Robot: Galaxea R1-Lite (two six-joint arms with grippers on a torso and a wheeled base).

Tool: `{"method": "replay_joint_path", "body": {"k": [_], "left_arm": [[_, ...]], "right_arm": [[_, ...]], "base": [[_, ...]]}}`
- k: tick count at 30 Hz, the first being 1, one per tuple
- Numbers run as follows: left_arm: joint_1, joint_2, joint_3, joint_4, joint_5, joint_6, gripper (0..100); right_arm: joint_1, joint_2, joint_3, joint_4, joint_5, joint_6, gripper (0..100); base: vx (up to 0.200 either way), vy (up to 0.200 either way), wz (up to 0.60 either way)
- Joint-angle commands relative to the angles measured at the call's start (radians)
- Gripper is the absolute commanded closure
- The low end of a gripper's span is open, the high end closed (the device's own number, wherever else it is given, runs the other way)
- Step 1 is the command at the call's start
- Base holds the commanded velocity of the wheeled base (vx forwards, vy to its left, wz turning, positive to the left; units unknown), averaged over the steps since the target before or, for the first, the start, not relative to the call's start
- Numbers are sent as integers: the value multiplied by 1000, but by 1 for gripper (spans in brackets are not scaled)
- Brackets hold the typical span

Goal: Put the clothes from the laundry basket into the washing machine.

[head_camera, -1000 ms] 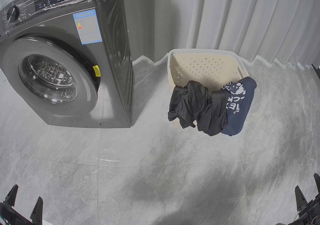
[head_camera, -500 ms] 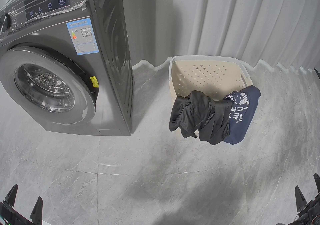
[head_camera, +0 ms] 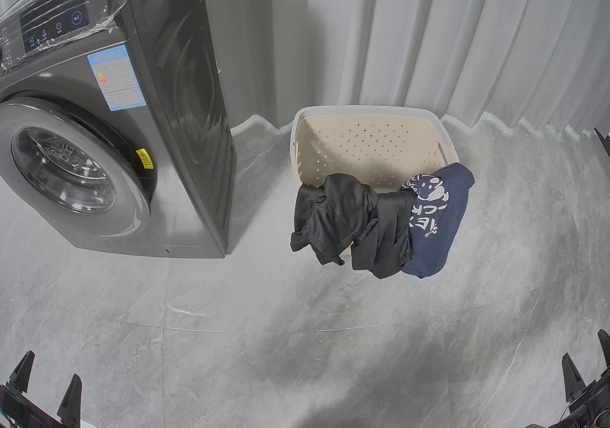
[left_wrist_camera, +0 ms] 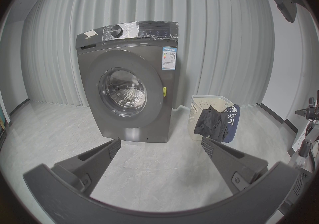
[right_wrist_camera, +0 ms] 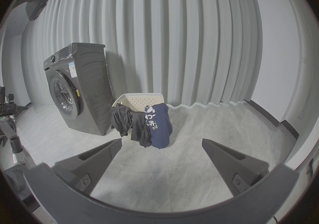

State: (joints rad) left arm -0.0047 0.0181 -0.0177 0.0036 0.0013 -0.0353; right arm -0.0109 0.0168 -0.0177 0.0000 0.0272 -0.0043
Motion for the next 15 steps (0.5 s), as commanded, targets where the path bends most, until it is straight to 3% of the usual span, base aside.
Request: {"method": "replay_joint_path", "body": {"k": [1,10,15], "left_arm": [[0,-10,15,-1,0,-1,0],[0,-10,15,-1,0,-1,0],[0,-10,15,-1,0,-1,0]], "right_arm": [[0,-3,16,0,0,0,0],[0,-3,16,2,2,0,0],[0,-3,16,2,0,0,0]], "base": [[0,0,0],[0,0,0],[200,0,0]]}}
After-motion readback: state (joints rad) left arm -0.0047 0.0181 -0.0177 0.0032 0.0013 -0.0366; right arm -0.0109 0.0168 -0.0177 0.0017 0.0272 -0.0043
